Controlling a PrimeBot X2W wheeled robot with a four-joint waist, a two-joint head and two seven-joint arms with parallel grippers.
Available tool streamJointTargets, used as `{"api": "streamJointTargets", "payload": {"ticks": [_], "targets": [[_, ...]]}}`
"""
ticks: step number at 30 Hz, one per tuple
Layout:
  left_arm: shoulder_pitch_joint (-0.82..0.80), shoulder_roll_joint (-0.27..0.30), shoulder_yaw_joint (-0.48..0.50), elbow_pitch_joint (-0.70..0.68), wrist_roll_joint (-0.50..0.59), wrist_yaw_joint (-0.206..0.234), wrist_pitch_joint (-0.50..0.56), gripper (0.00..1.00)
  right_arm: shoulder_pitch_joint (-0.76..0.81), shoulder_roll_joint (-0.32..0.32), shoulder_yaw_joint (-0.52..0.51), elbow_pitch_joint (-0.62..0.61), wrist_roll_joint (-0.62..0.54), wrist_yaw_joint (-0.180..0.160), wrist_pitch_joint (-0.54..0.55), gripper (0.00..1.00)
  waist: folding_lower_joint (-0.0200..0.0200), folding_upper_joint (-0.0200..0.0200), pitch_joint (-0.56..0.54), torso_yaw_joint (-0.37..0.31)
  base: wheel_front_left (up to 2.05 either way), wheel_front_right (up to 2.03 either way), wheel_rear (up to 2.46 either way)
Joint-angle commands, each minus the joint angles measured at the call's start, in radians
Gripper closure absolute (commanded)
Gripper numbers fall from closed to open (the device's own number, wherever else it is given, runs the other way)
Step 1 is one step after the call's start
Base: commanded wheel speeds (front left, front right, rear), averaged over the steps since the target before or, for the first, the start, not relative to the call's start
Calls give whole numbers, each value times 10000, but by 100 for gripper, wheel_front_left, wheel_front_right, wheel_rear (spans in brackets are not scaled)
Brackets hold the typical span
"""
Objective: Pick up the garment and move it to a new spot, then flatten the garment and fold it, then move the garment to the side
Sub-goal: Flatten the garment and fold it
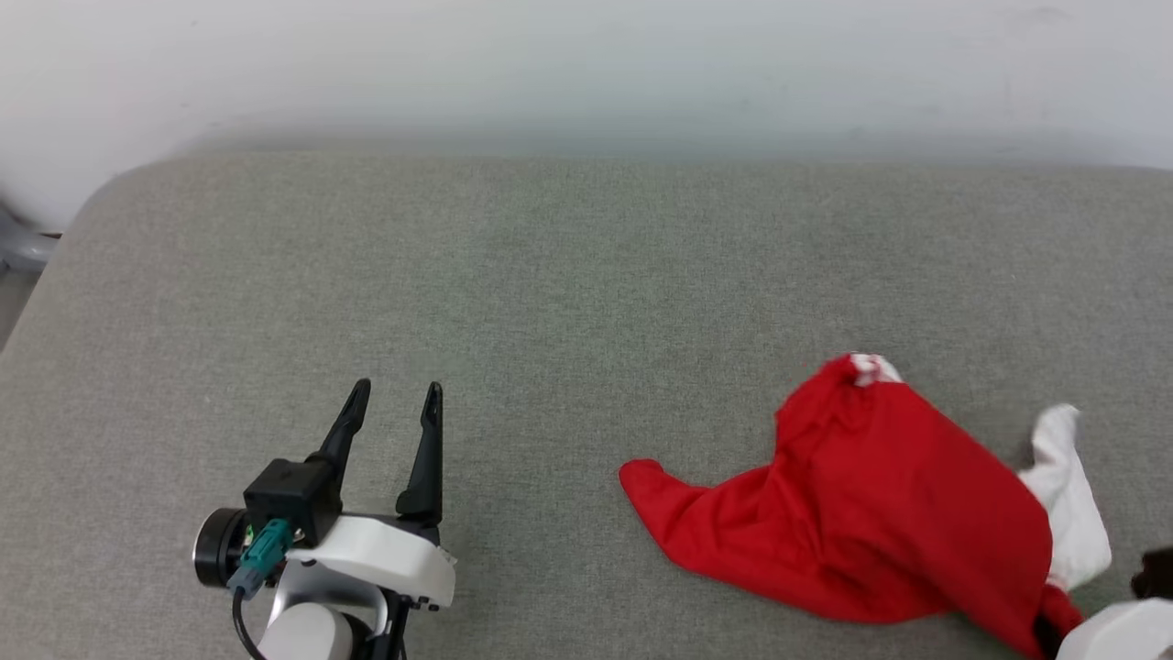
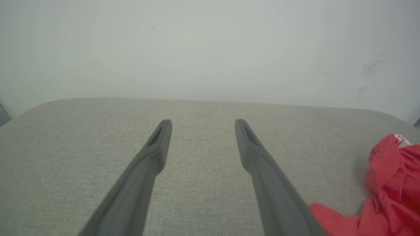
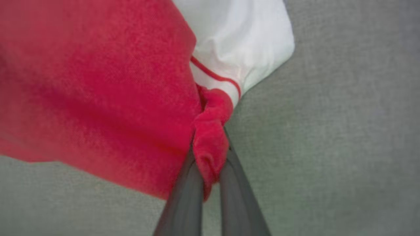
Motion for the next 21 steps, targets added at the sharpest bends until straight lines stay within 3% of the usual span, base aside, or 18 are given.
{"api": "streamJointTargets", "payload": {"ticks": [1,2,3,15,21], "targets": [[141,42,13,15,-38,58,10,0,113,160,22,20,40,-7,-157,76,1,0,-56,-21,0,0,0],[184,55,19,16,-53,77,22,0,288,264,34,65,7,-7,-328,31,1,0,-106,-34,0,0,0],[234,63,10,14,-74,88,51,0,427,352,-7,128,17,-7,-579,0,1,0,-159,-34,0,0,0],[854,284,33,-259,-166,327,338,0,210,621,-121,-448,-672,-7,-5217,0,1,0,-836,-120,0,0,0],[1138,368,9,-414,-198,454,484,0,289,626,635,-1227,-1336,-7,-6103,0,1,0,-1136,-138,0,0,0]]}}
